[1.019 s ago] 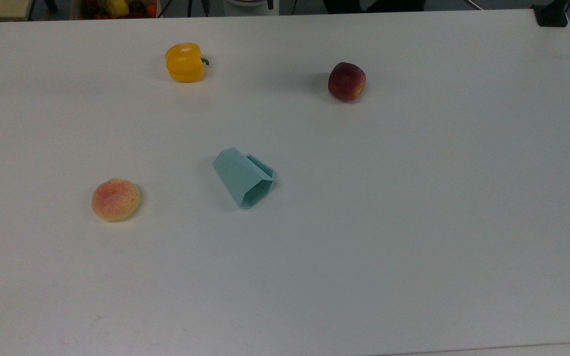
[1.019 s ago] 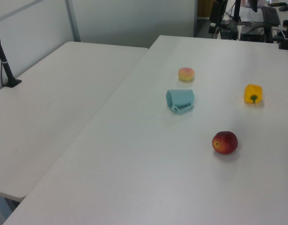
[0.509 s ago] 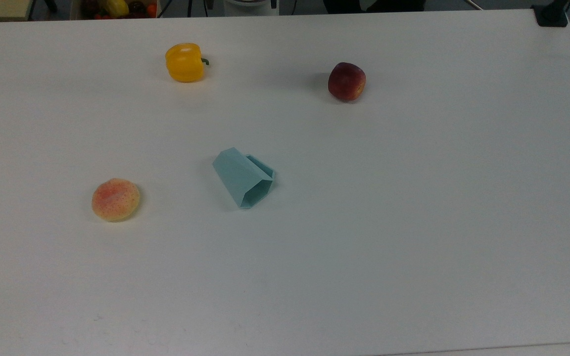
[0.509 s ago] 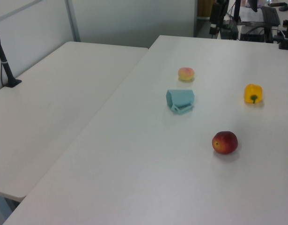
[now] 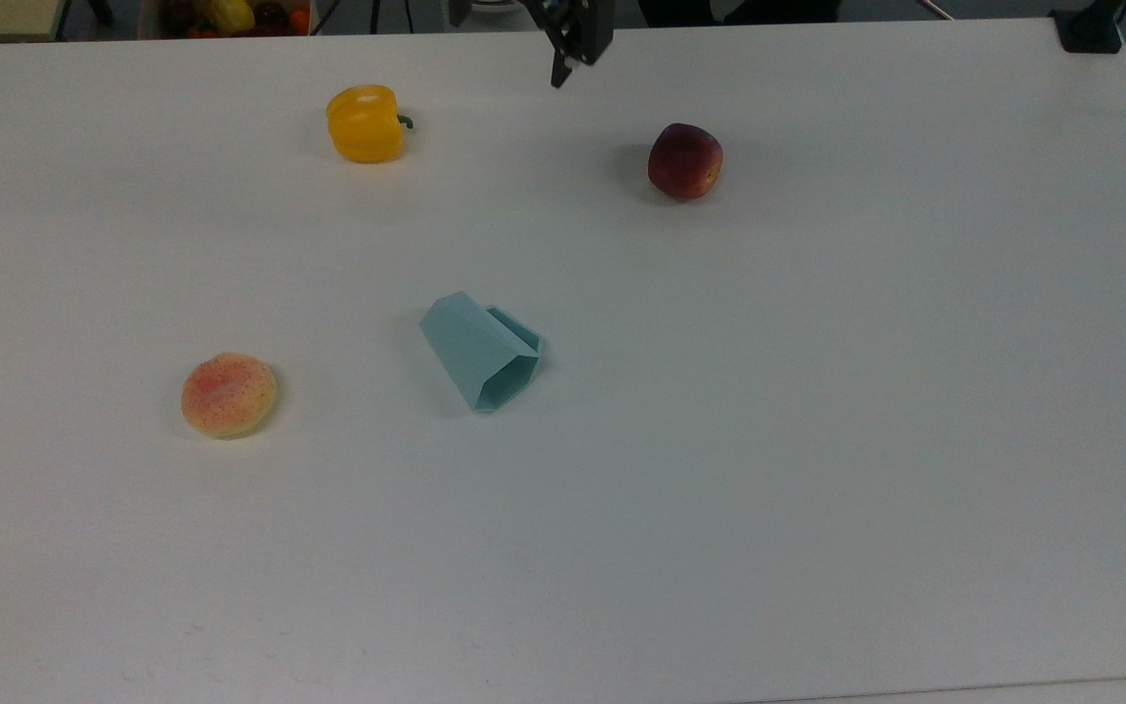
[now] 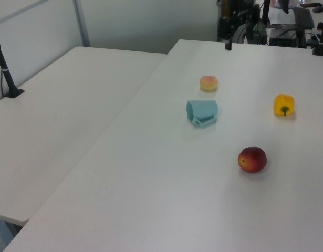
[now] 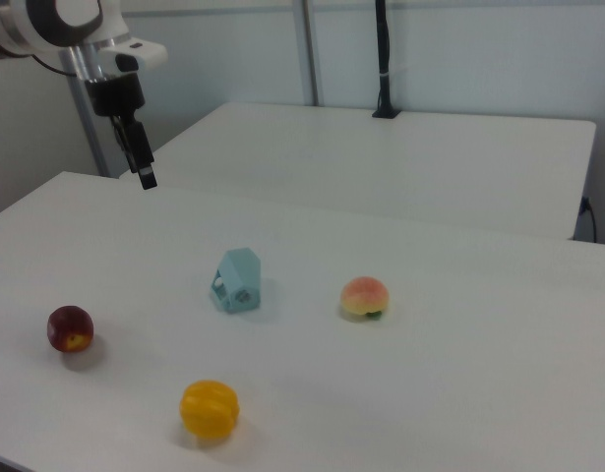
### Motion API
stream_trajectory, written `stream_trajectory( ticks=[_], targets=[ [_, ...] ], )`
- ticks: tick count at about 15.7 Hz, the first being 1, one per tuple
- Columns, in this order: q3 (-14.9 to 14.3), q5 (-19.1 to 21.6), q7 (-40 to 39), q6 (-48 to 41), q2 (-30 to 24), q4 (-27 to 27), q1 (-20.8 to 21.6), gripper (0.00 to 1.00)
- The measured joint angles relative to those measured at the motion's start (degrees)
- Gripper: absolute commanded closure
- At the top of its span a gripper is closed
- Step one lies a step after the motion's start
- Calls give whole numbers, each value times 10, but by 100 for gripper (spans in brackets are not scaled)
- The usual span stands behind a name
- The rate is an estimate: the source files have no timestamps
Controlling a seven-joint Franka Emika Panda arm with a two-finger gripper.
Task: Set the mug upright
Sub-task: 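Move the gripper down toward the tipped light-blue mug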
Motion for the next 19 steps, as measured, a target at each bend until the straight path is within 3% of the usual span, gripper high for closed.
stream_trajectory(
  ticks=[3, 8, 15, 19],
  targets=[
    [1, -7, 120, 7, 66, 45, 15, 0],
    [1, -7, 198, 125, 140, 88, 15, 0],
    [0, -9, 214, 230, 219, 90, 13, 0],
    [-1, -42, 214, 234, 250, 91, 12, 0]
  ],
)
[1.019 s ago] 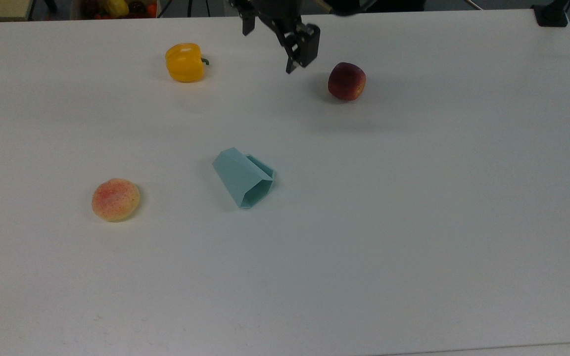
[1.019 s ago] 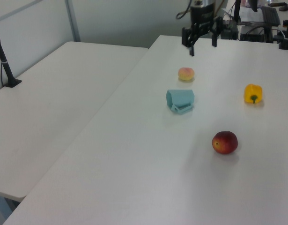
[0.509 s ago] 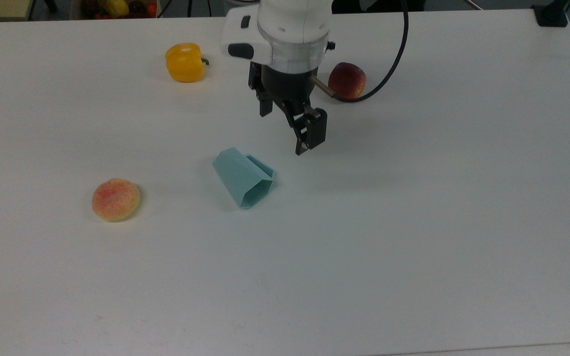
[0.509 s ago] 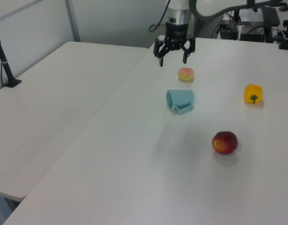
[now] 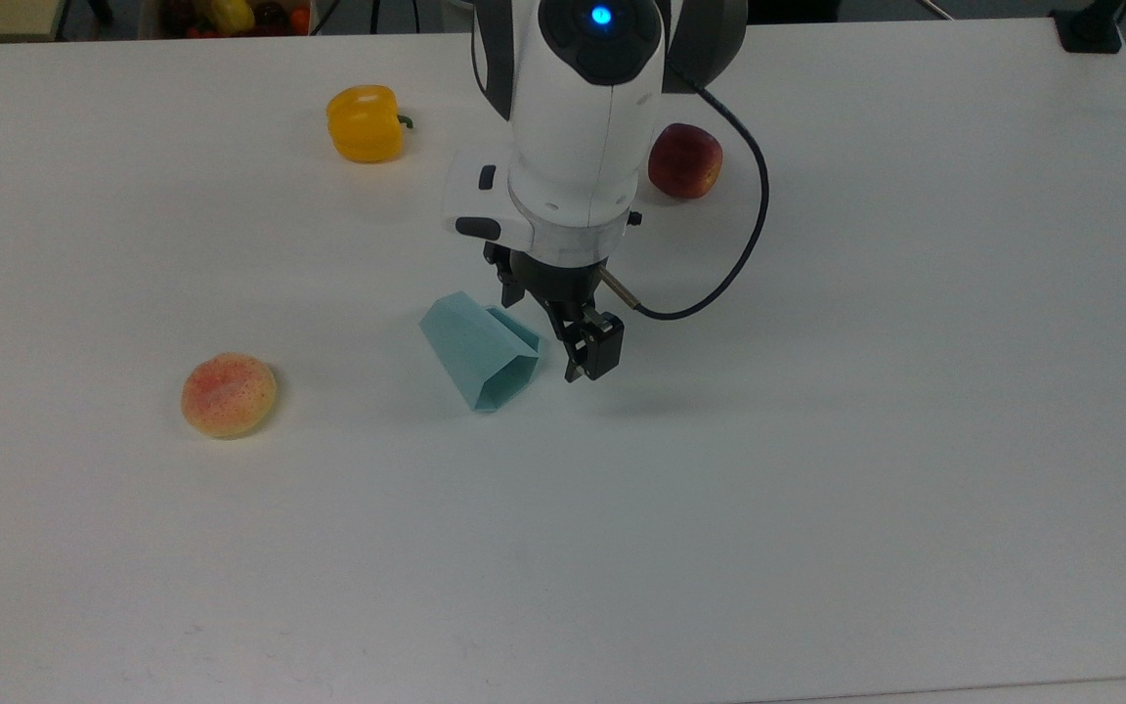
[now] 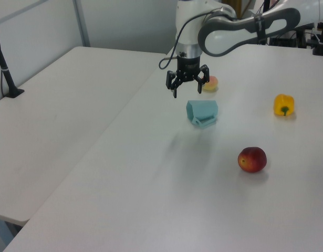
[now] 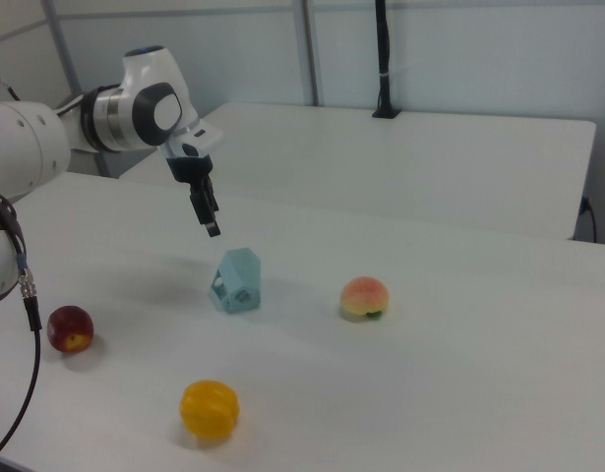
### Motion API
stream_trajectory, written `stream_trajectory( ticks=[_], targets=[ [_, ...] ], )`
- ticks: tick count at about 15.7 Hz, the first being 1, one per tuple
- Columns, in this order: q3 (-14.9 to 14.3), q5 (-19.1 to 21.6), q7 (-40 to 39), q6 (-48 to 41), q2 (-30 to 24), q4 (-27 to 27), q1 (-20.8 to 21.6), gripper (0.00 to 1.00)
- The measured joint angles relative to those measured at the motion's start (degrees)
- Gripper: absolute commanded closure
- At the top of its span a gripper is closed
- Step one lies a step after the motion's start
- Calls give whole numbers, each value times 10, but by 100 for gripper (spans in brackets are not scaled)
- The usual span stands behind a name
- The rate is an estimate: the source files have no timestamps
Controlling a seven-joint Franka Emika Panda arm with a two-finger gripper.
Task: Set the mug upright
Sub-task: 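Move the gripper down toward the tipped light-blue mug, then close the gripper on the mug's rim edge and lift it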
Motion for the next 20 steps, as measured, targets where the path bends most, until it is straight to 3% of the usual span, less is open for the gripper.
stream_trajectory(
  ticks=[7, 20],
  targets=[
    [-2, -27, 1, -63, 13, 0, -8, 0],
    [-2, -57, 1, -61, 44, -2, -27, 0]
  ],
)
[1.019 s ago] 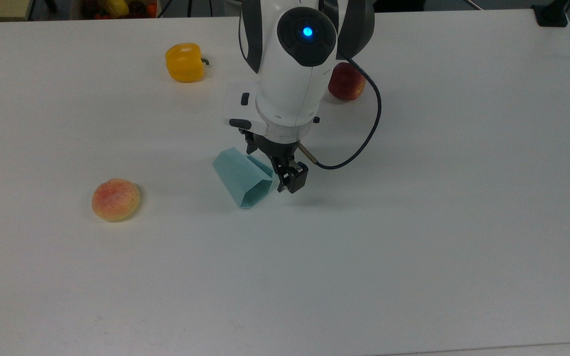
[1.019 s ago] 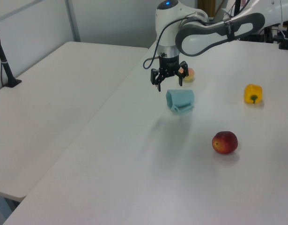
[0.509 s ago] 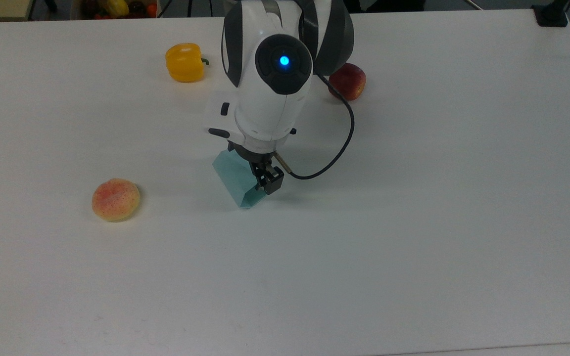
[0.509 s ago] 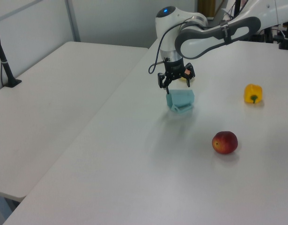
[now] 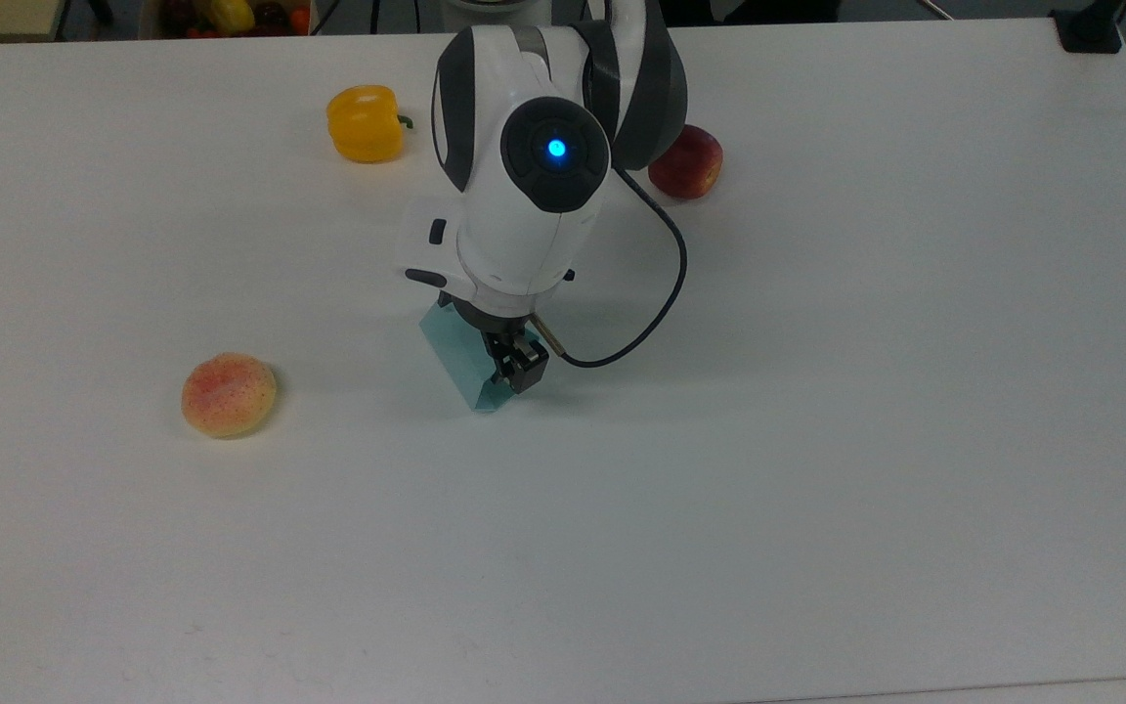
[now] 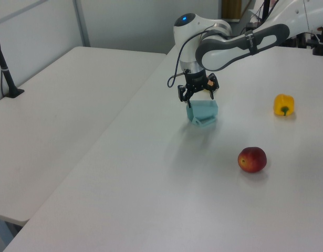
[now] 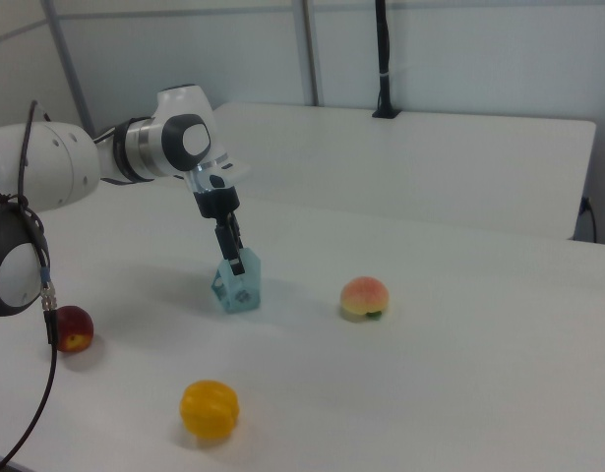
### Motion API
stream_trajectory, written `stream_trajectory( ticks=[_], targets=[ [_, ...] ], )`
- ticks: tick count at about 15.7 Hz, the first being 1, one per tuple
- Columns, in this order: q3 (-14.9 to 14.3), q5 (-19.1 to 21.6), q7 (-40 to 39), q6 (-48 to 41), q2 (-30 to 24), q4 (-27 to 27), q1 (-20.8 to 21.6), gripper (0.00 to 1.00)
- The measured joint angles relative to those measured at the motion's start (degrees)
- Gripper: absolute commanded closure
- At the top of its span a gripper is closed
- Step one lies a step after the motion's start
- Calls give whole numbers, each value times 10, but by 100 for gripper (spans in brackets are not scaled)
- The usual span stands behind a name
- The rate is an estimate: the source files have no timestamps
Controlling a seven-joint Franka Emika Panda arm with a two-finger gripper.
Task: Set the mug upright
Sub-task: 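Close the gripper on the mug's rim edge and lift it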
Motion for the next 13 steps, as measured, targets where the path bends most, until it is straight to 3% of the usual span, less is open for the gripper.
stream_trajectory(
  ticks=[3, 5, 6, 7, 8, 9, 13],
  targets=[
    [0, -11, -25, -25, 2, -5, 0, 1],
    [0, -11, -65, -49, 2, -10, 1, 13],
    [0, -11, -82, -61, 2, -11, 1, 26],
    [0, -11, -96, -68, 2, -11, 1, 53],
    [0, -11, -105, -71, 2, -11, 1, 89],
    [0, -11, -110, -72, 1, -11, 1, 100],
    [0, -20, -129, -85, -8, -9, 0, 100]
  ],
)
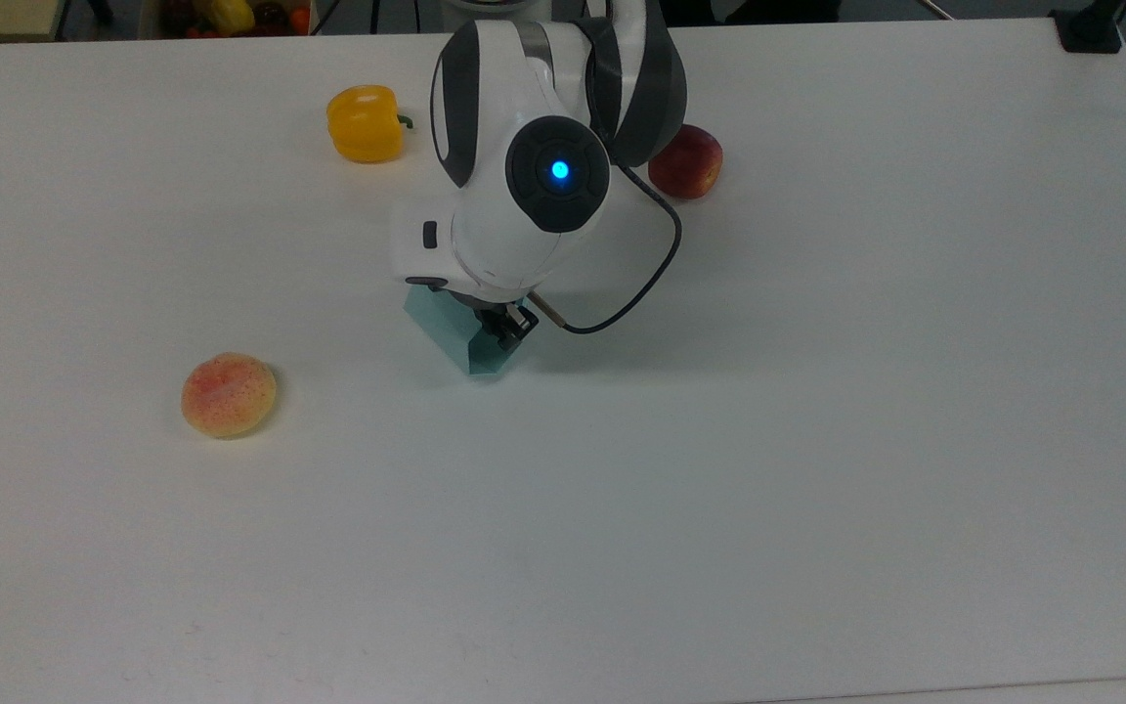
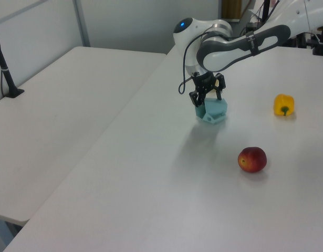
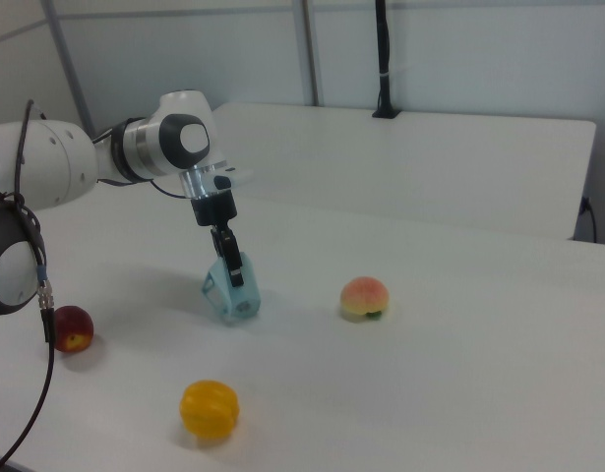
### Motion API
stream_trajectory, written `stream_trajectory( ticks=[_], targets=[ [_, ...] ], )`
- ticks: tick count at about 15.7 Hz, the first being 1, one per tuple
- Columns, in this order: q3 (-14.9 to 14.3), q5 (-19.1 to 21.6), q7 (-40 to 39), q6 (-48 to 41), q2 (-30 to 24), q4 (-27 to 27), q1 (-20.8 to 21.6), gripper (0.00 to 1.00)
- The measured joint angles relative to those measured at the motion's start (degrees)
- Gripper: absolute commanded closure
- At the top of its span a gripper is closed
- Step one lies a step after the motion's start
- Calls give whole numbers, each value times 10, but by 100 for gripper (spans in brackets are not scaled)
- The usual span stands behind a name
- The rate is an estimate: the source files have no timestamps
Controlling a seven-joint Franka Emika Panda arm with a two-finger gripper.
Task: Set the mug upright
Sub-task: 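Close the gripper on the mug's rim edge and lift it, then rotate the held mug upright and lower it onto the table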
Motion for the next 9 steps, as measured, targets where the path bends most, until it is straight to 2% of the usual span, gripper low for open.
stream_trajectory(
  ticks=[5, 9],
  targets=[
    [0, -2, -18, -4, -5, -2, 0, 100],
    [0, 1, -73, -4, -6, -2, 1, 100]
  ],
)
